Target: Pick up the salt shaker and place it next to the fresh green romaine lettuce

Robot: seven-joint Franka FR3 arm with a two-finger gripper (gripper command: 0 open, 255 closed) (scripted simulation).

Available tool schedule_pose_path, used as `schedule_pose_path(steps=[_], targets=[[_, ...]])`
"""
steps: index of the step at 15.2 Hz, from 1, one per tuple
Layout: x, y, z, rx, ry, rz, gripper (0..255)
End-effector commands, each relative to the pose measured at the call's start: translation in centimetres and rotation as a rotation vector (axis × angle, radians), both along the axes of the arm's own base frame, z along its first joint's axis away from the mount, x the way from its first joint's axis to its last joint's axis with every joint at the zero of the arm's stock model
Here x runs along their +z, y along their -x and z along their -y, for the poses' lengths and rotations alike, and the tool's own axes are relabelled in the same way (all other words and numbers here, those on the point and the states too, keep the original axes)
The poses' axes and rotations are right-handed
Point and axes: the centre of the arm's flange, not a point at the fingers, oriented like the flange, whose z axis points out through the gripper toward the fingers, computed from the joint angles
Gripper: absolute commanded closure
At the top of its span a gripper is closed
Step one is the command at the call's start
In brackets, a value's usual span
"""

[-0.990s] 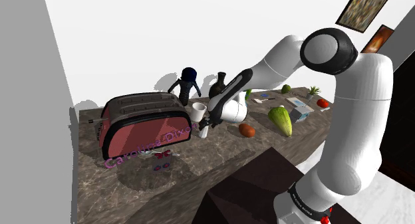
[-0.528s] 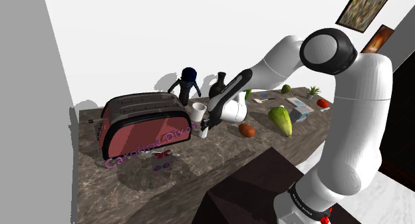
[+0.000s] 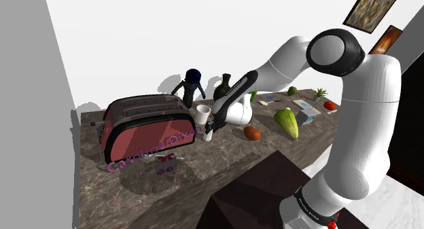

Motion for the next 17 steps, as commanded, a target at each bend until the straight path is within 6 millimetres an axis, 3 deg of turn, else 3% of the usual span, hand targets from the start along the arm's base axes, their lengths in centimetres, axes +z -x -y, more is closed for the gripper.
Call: schedule_pose_path(steps=[1,17], targets=[[0.5,0.0,0.0,0.001,0.000,-0.001,255],[8.9,0.0,0.0,0.001,0.000,-0.001,255]])
